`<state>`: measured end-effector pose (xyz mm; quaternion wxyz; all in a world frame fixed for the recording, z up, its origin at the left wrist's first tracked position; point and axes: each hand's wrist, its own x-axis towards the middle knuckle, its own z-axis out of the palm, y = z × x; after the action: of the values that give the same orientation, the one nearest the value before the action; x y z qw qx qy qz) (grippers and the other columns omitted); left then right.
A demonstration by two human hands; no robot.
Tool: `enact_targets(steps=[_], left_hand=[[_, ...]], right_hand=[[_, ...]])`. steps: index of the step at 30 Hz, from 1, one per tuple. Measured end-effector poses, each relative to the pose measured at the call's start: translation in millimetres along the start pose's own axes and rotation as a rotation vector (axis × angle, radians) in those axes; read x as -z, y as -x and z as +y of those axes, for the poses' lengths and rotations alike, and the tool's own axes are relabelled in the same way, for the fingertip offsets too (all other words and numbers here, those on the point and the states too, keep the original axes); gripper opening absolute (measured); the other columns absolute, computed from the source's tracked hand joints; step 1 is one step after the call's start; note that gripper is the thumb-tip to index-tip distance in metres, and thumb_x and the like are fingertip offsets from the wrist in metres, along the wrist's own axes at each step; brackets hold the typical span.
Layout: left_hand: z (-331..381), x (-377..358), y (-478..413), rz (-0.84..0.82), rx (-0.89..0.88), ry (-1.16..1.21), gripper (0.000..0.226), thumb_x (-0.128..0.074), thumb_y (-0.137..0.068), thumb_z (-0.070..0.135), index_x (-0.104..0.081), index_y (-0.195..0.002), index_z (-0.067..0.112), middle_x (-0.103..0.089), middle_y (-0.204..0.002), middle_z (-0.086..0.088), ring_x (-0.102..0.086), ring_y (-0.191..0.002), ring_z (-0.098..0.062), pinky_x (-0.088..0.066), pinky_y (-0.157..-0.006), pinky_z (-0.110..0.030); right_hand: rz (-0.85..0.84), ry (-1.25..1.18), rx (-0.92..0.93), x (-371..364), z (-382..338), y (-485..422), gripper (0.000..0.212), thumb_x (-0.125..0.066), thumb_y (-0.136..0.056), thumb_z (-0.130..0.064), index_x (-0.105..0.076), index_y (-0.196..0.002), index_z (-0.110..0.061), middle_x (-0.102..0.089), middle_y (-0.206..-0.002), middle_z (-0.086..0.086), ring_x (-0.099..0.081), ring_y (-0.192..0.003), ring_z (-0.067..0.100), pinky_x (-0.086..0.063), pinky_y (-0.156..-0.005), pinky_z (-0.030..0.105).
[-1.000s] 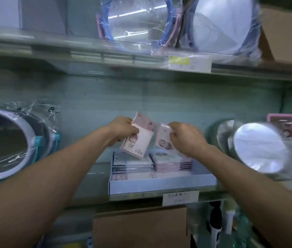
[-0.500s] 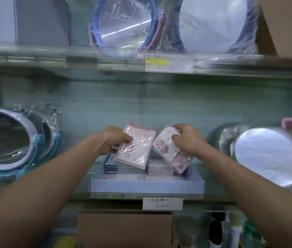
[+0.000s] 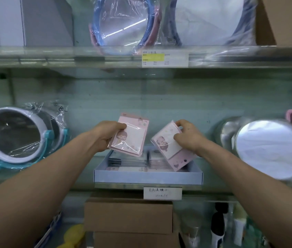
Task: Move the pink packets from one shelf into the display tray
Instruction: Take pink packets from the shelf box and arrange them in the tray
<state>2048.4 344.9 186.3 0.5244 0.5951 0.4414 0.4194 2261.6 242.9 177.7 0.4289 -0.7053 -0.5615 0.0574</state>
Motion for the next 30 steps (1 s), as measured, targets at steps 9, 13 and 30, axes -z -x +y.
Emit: enact_targets(steps=[9, 13, 30], left_hand=[[-8.9, 3.7, -9.9, -0.116, 0.039, 0.035, 0.015, -0.049, -0.096, 0.008, -0.059, -0.106, 0.004, -0.064, -0.111, -0.020, -0.062, -0.089, -0.032, -0.050, -0.091, -0.049], [-13.7, 1.7, -16.1, -0.155, 0.054, 0.061, 0.015, -0.042, -0.098, 0.006, -0.057, -0.101, 0.006, -0.064, -0.101, -0.019, -0.062, -0.080, -0.028, -0.051, -0.081, -0.044], [-24.2, 3.5, -18.8, -0.224, 0.073, 0.092, 0.016, -0.046, -0.097, 0.009, -0.059, -0.091, 0.006, -0.070, -0.063, -0.010, -0.067, -0.050, -0.021, -0.057, -0.049, -0.034]], right_hand=[[-0.048, -0.088, -0.016, 1.3, -0.2, 2.6, 0.029, -0.047, -0.090, 0.000, -0.062, -0.113, -0.009, -0.065, -0.110, 0.013, -0.059, -0.089, 0.024, -0.049, -0.078, 0.031], [-0.034, -0.112, -0.043, -3.6, -1.4, 1.0, 0.022, -0.050, -0.089, -0.001, -0.060, -0.107, -0.009, -0.065, -0.105, 0.013, -0.058, -0.085, 0.022, -0.048, -0.067, 0.026], [-0.007, -0.350, -0.107, 3.5, 4.2, 13.6, 0.033, -0.052, -0.088, 0.004, -0.052, -0.114, -0.016, -0.064, -0.085, 0.003, -0.060, -0.066, 0.013, -0.049, -0.052, 0.019]])
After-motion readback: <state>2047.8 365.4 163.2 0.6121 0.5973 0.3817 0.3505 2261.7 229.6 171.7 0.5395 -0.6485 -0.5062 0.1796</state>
